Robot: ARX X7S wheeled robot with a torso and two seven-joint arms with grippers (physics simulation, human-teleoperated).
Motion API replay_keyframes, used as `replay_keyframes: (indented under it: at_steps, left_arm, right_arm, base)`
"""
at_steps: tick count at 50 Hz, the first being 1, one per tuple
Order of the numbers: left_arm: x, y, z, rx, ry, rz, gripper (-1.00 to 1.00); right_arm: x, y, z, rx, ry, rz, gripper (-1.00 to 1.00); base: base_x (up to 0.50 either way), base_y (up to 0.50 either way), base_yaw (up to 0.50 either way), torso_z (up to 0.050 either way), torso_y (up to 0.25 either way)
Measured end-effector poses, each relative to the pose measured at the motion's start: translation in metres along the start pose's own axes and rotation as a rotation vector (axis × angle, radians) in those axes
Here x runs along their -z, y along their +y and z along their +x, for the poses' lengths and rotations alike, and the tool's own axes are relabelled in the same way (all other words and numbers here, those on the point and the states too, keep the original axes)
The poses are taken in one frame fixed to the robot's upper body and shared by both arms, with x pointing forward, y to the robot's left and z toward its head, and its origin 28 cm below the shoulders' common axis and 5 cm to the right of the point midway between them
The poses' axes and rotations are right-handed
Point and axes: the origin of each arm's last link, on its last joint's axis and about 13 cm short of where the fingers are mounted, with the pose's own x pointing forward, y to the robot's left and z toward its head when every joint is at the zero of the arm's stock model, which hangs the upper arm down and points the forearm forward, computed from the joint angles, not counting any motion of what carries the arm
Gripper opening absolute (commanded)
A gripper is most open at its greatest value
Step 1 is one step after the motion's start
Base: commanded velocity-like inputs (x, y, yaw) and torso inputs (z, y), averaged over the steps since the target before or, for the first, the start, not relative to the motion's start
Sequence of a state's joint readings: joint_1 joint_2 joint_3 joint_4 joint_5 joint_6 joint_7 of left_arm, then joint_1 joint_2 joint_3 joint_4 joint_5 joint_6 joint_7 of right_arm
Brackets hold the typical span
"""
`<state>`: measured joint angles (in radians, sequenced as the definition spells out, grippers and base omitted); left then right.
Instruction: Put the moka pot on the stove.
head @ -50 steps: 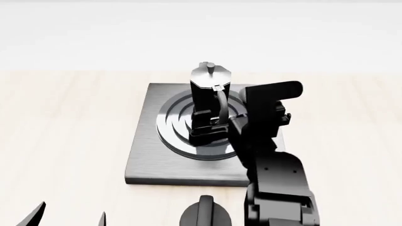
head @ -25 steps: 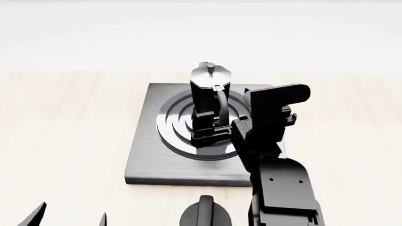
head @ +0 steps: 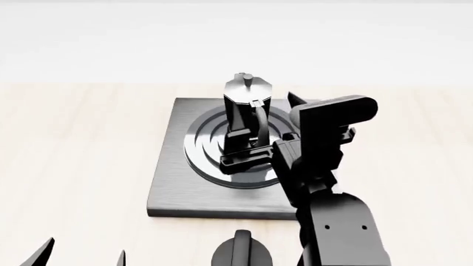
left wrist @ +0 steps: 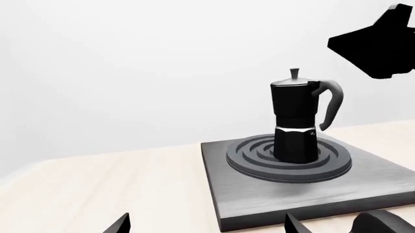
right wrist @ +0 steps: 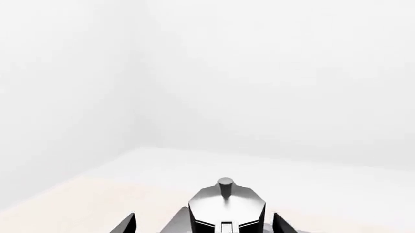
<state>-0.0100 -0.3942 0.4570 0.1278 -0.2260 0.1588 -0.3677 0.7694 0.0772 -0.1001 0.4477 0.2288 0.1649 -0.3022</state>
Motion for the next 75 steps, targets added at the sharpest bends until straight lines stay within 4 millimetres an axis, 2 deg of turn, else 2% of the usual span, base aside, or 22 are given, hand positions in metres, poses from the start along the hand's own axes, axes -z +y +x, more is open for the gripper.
replay_keyframes:
  at_steps: [15,29,75]
  left_arm:
    - [-0.001,0.0,0.0,-0.001,-0.005,-0.001,1.0]
    - [-0.002,0.0,0.0,-0.001,-0.007,-0.002,1.0]
    - [-0.002,0.001,-0.001,-0.01,-0.005,0.004,1.0]
  right_arm:
    - [-0.015,0.014,-0.016,-0.05,-0.061,-0.013,1.0]
    - [-0.019,0.024,-0.035,-0.071,-0.091,-0.014,1.0]
    - [-0.023,0.032,-0.108,0.003,-0.177,-0.063,1.0]
  base:
    - [0.0,0.0,0.0,0.0,0.0]
    - [0.0,0.0,0.0,0.0,0.0]
    - [0.0,0.0,0.0,0.0,0.0]
